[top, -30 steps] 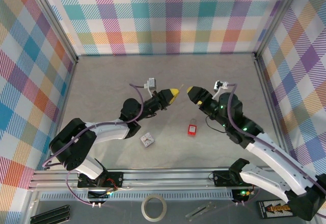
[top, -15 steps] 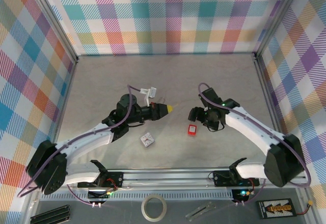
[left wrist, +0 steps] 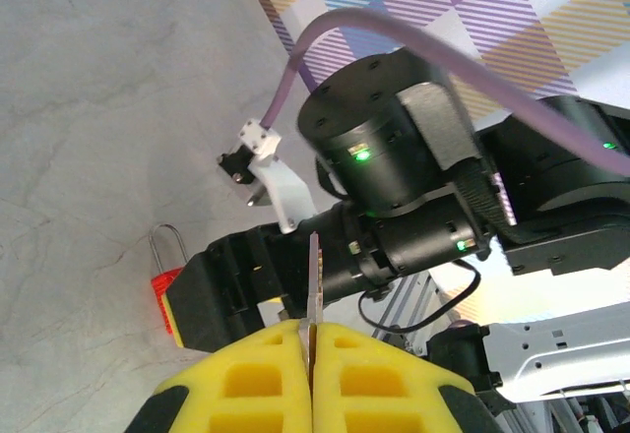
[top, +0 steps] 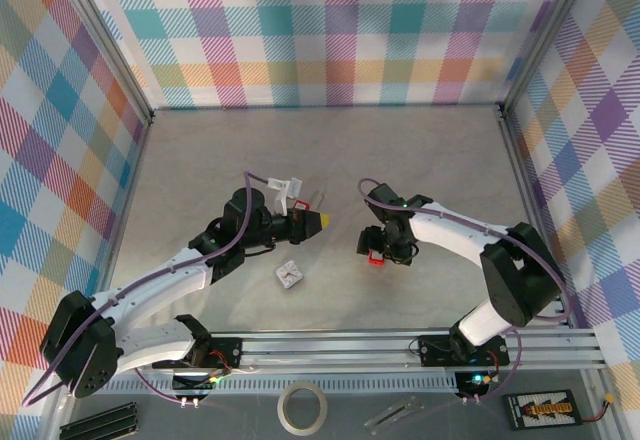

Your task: Unlock with the key

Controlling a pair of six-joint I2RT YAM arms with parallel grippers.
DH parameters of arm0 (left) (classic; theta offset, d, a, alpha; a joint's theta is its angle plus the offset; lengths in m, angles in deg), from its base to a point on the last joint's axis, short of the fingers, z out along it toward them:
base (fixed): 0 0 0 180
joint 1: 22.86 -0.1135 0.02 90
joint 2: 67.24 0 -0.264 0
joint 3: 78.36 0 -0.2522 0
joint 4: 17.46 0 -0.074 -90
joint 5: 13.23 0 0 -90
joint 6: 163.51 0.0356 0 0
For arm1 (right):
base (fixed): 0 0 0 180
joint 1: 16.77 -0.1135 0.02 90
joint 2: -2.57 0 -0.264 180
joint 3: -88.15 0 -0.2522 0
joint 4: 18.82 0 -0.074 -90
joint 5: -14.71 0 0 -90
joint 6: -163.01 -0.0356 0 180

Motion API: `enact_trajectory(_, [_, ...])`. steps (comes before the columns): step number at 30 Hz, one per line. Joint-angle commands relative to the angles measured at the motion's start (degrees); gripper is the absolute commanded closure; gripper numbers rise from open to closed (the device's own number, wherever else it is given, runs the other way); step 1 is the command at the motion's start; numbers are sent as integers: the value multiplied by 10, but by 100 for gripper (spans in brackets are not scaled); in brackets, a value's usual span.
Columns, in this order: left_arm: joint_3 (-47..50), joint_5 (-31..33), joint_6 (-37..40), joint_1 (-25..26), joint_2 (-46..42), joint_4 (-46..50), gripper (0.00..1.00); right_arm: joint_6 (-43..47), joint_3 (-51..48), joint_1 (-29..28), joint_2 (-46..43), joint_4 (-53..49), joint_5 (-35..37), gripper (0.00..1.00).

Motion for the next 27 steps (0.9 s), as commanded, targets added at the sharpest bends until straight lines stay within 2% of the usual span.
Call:
enact_trajectory(1, [6, 5, 9, 2, -15, 7, 100, 13, 23, -4, 22, 0, 15, 22])
enact_trajectory(16, [16, 17, 6, 2, -30, 10, 100, 7, 69, -29, 102, -42, 73, 42])
enact_trajectory(27, [22, 27, 6, 2, -41, 14, 100, -11, 63, -30, 109, -31, 69, 59])
